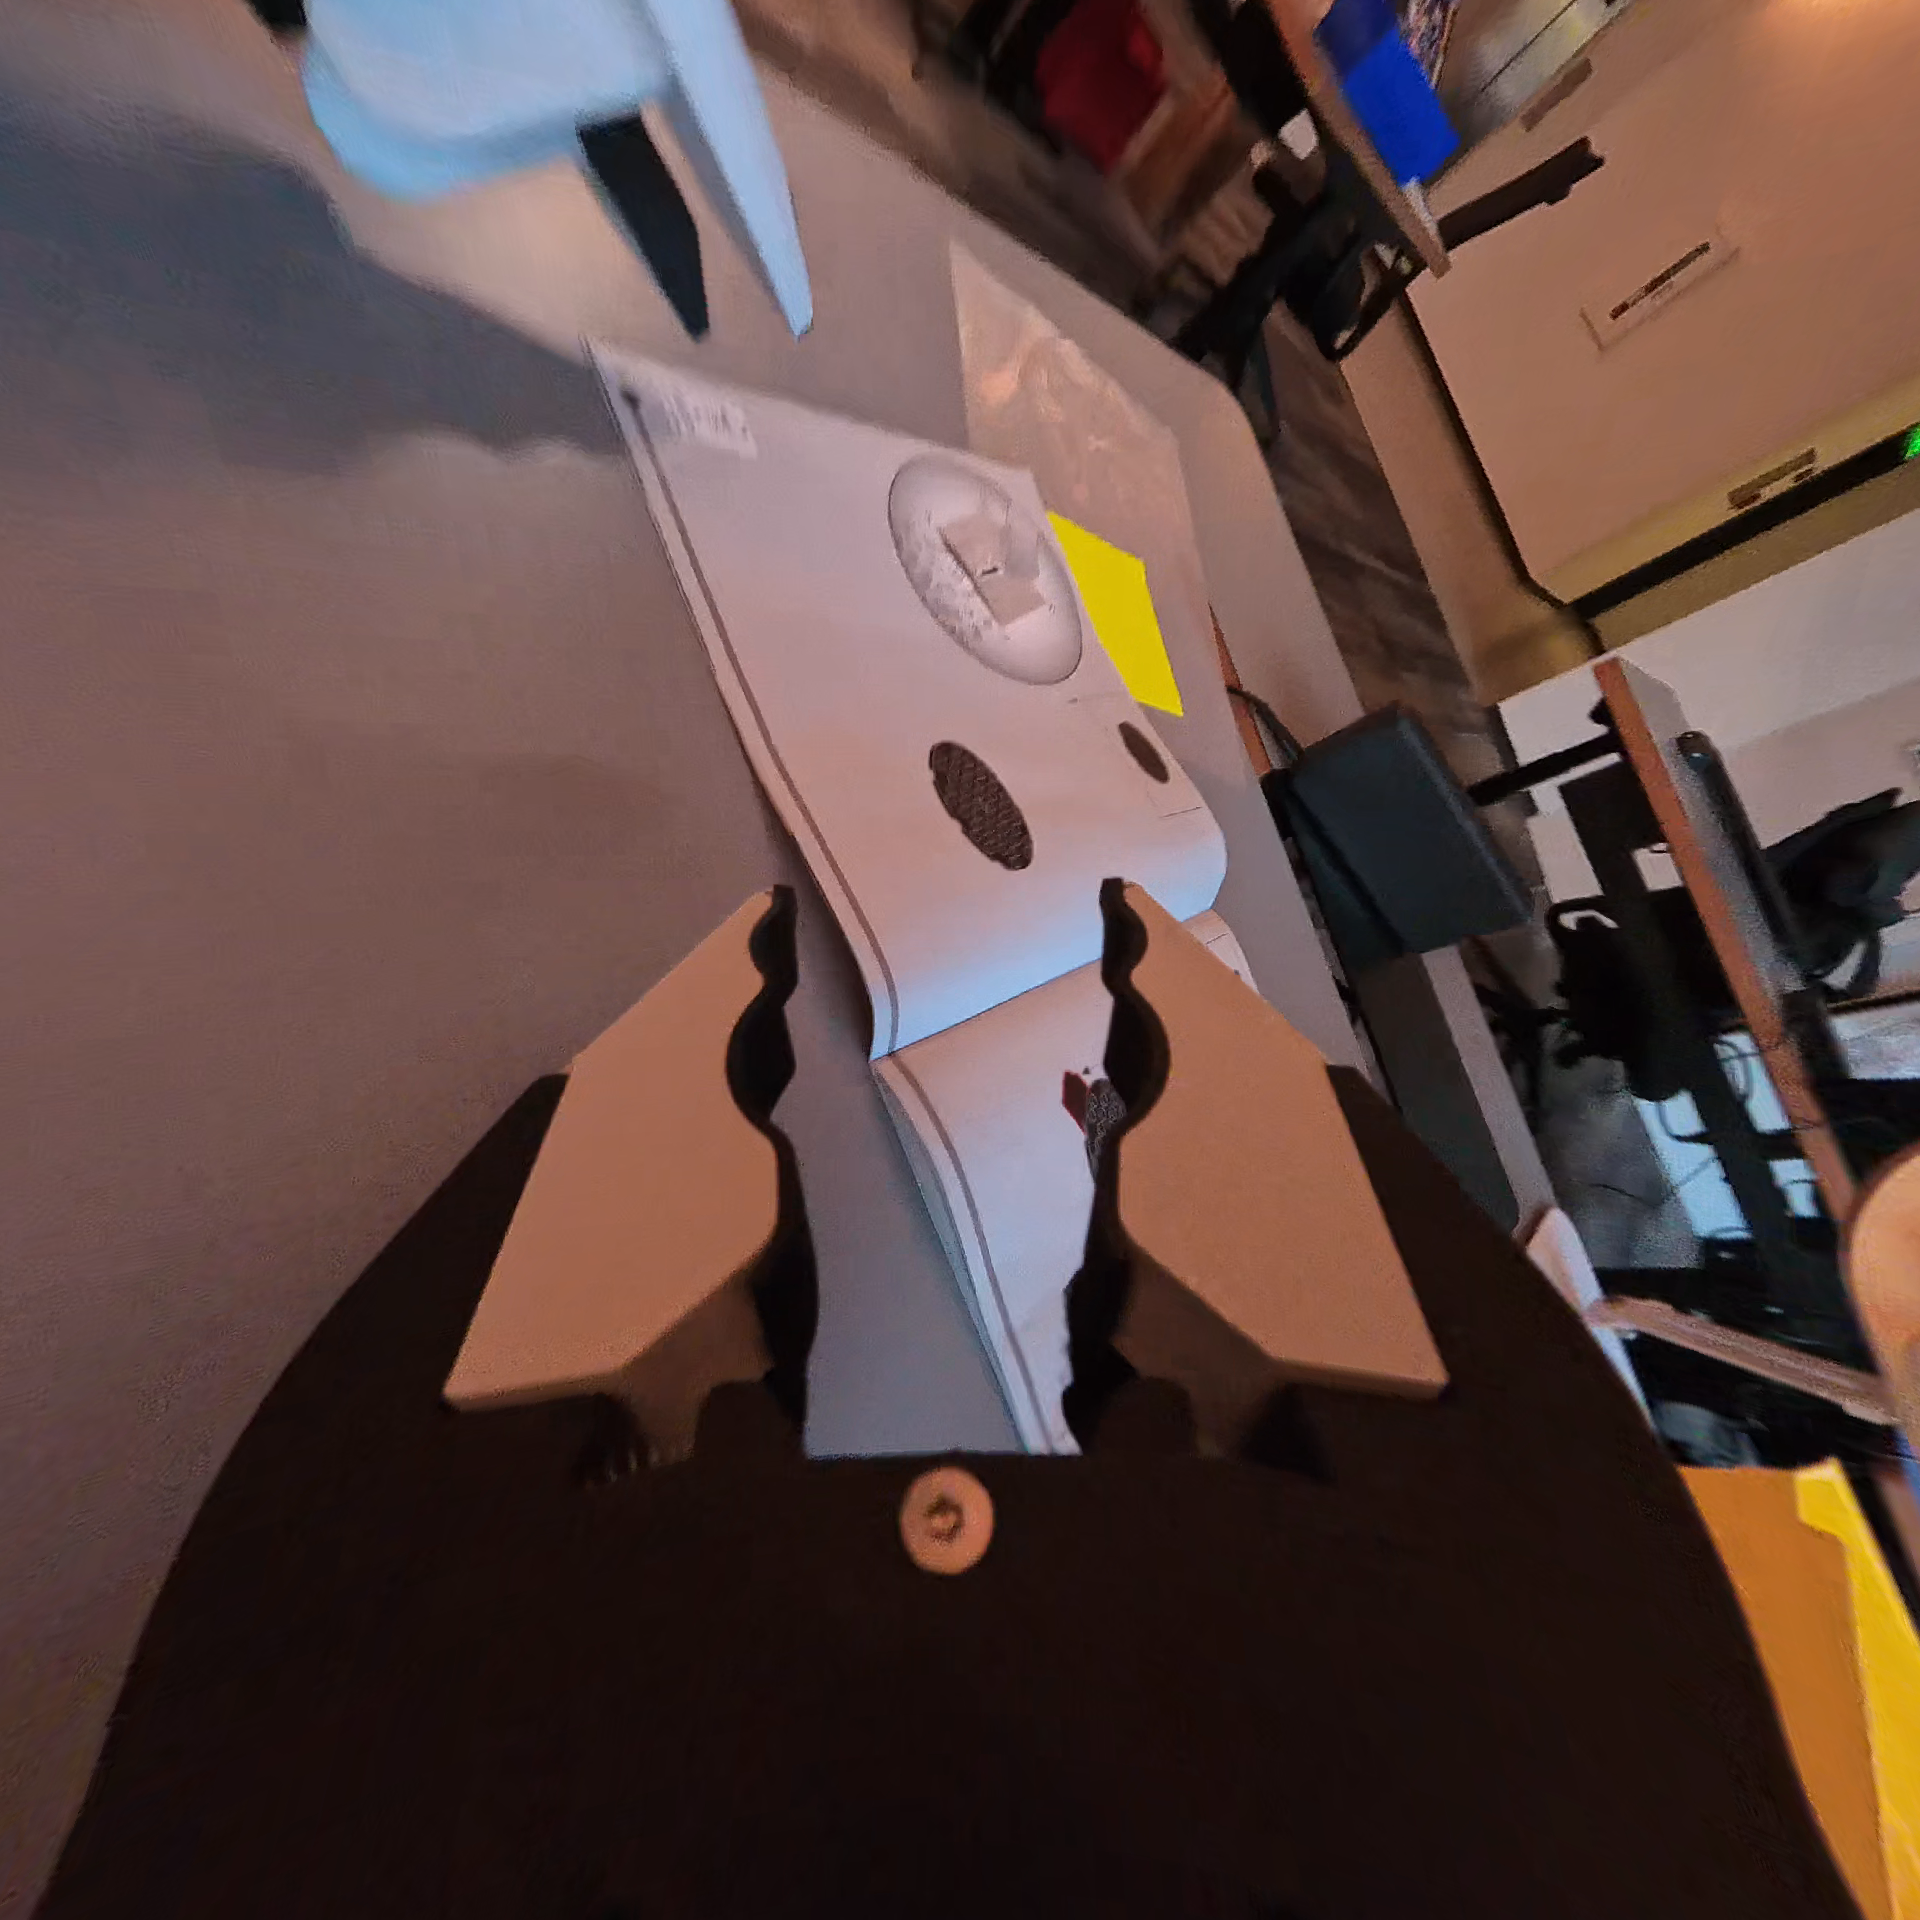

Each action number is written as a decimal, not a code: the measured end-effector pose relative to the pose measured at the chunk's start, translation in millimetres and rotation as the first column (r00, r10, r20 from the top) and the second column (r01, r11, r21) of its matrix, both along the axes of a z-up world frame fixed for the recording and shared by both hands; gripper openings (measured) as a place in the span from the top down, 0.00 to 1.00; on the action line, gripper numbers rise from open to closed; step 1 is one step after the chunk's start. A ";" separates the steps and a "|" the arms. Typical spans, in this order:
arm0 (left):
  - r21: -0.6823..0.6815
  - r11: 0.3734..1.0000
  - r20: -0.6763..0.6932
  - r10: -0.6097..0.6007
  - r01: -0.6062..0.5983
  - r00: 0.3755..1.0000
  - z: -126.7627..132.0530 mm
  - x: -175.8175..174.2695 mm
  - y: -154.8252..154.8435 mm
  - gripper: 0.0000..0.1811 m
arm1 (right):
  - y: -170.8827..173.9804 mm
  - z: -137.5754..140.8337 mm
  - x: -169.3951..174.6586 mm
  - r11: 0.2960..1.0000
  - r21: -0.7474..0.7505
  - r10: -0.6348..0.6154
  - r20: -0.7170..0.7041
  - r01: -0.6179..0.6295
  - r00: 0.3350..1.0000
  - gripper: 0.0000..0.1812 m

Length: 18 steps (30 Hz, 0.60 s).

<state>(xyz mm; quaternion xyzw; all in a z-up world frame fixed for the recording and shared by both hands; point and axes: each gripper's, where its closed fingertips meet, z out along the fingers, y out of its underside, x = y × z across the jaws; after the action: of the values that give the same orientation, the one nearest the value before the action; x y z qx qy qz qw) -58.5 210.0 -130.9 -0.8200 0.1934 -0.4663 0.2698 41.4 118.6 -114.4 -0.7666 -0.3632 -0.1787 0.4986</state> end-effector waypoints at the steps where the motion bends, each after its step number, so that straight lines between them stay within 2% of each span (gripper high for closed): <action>1: 0.012 1.000 -0.023 0.022 -0.022 0.999 -3.5 -4.3 5.0 0.68 | 3.9 -8.1 -0.8 1.000 -0.017 -0.003 0.016 0.003 1.000 0.68; 5: -0.011 0.998 -0.030 0.053 -0.054 0.998 -9.1 -14.3 17.7 0.68 | 13.7 -29.0 2.1 0.998 -0.061 -0.009 0.095 0.015 0.995 0.71; 8: -0.056 0.998 -0.004 0.034 -0.034 0.999 -12.6 -12.5 16.2 0.75 | 20.7 -33.7 3.7 0.999 -0.053 0.002 0.177 0.007 0.984 0.82; 11: -0.051 0.998 -0.016 0.023 -0.024 1.000 -13.6 -12.2 15.5 0.76 | 21.2 -42.4 4.0 0.996 -0.089 0.009 0.198 0.009 0.980 0.95; 14: -0.047 0.999 -0.029 0.018 -0.019 0.999 -13.5 -13.8 14.7 0.73 | 19.1 -37.5 3.3 0.998 -0.067 -0.013 0.108 0.020 0.994 1.00; 18: -0.086 0.996 0.021 -0.019 0.021 1.000 -10.1 -8.2 5.1 0.70 | 10.7 -19.0 11.4 0.996 -0.060 -0.073 -0.174 0.064 0.982 1.00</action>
<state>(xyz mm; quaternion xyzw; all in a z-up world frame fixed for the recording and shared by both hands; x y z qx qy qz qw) -66.7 215.1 -141.0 -0.8243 0.1784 -0.4849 0.2313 52.8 129.4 -133.4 -0.8046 -0.2960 -0.1176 0.5012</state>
